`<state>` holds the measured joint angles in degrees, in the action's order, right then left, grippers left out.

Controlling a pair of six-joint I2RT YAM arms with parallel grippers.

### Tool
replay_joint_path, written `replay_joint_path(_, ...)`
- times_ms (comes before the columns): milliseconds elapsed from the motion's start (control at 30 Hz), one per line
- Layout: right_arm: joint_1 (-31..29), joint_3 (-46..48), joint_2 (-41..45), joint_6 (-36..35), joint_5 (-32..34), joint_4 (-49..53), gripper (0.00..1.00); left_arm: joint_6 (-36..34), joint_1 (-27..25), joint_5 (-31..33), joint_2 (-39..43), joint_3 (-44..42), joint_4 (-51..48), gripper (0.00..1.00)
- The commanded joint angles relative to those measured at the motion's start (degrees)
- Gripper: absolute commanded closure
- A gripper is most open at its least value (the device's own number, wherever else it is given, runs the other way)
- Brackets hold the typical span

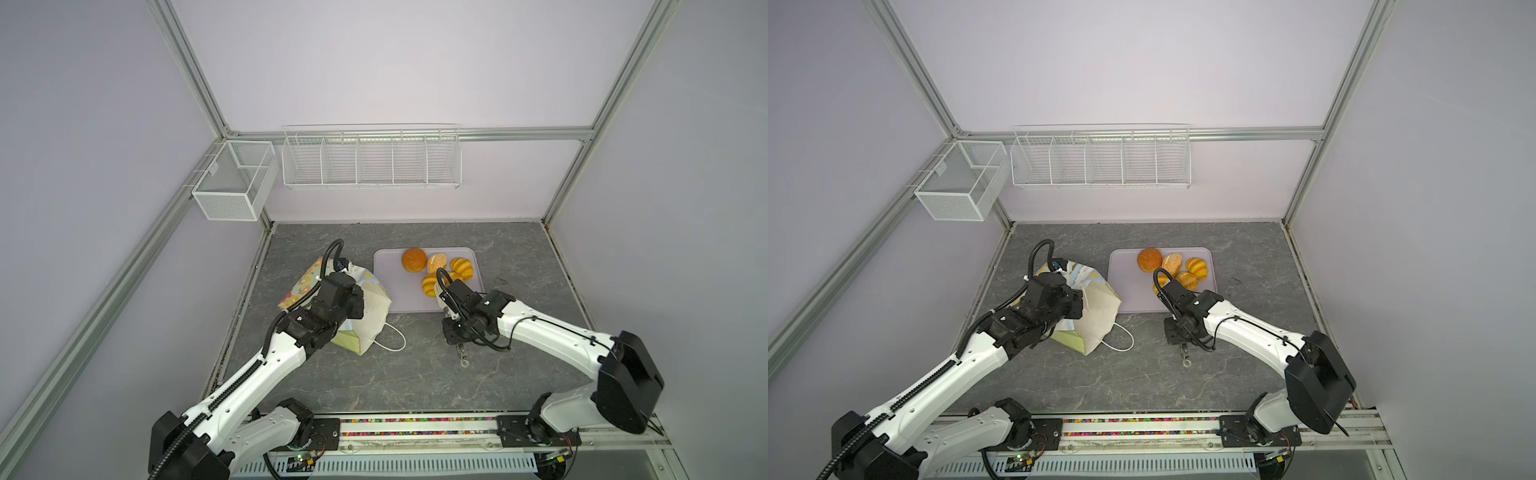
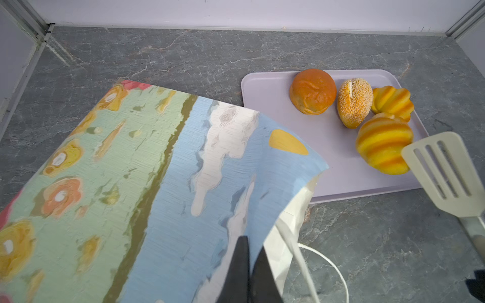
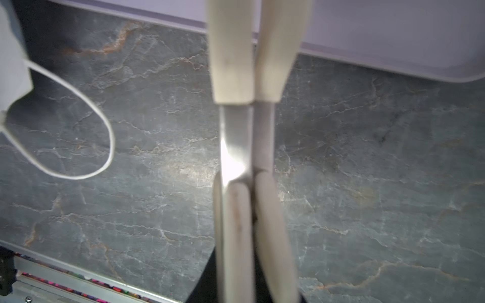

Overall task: Take the fake bread out of the paper bag
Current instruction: 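Carry the striped roll with the tongs onto the lavender tray, then open the tongs to release the roll and lift away from the tray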

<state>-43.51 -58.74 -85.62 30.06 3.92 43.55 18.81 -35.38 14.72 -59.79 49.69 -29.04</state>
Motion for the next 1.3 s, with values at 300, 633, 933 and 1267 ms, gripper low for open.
replay_joint_path(300, 4.6, -2.7, -8.7, -4.0, -3.8, -3.7, 0.94, -1.9, 0.5, 1.1, 3.0, 2.1, -3.2, 1.0)
replay_joint_path(633, 7.9, -3.0, -9.7, -4.9, -0.4, -0.3, 0.89, -2.6, 0.5, 1.1, 3.3, 1.8, -3.4, 1.0)
replay_joint_path(933, 7.8, -3.1, -6.0, -3.9, 2.1, 3.0, 0.71, -3.2, 0.5, 0.8, 3.7, 1.9, -3.4, 1.0)
replay_joint_path(1267, 6.9, -3.6, -0.5, -3.1, 3.5, 5.0, 0.68, -4.7, 0.5, 0.3, 4.4, 2.6, -3.7, 1.0)
